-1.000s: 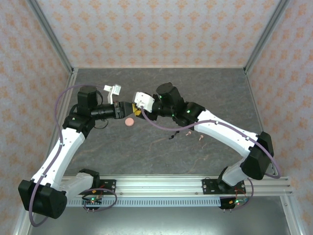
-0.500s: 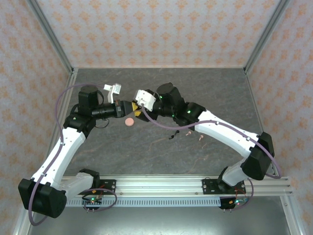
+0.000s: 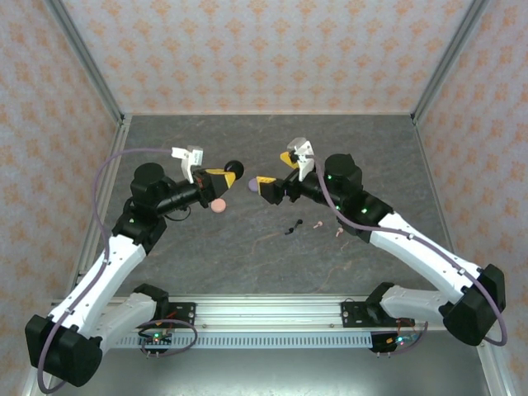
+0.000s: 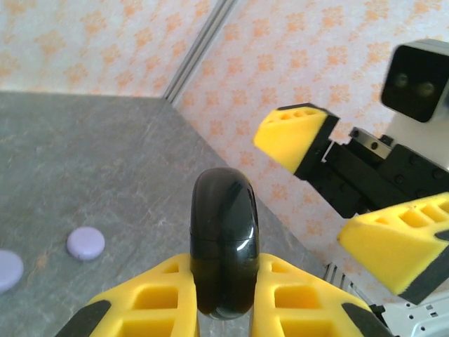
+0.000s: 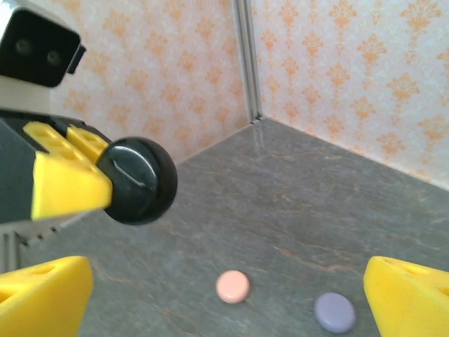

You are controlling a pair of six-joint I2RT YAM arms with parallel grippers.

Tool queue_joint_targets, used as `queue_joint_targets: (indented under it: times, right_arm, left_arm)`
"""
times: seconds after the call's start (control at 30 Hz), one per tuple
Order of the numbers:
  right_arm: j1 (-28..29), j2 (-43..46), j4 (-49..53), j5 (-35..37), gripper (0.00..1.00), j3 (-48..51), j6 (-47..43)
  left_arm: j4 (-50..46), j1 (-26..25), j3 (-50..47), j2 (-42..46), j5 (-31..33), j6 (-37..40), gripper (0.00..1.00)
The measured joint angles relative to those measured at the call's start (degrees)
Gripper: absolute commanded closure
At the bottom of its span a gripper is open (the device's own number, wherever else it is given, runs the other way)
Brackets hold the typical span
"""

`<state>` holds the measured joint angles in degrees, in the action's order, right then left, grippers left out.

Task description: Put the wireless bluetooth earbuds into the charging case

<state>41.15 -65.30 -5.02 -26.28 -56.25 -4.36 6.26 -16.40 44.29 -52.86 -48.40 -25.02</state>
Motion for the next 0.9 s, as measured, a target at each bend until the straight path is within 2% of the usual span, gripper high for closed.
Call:
queue_joint_targets:
  times: [0.13, 0.4, 0.9]
  right_arm:
    - [0.1, -1.8, 0.0, -2.7, 0.00, -2.6, 4.0]
    - [0.1, -6.3, -0.1, -3.7, 0.12, -6.4, 6.8]
    - [0.0, -9.1, 1.2, -2.0, 0.14, -8.1, 7.9]
  left_arm:
    - [2.2, -2.0, 0.0, -0.1, 0.5, 2.9, 1.00]
    - [2.2, -4.2, 0.0, -1.5, 0.9, 6.8, 1.00]
    - [1.7, -4.2, 0.3, -1.6, 1.4, 8.7, 1.00]
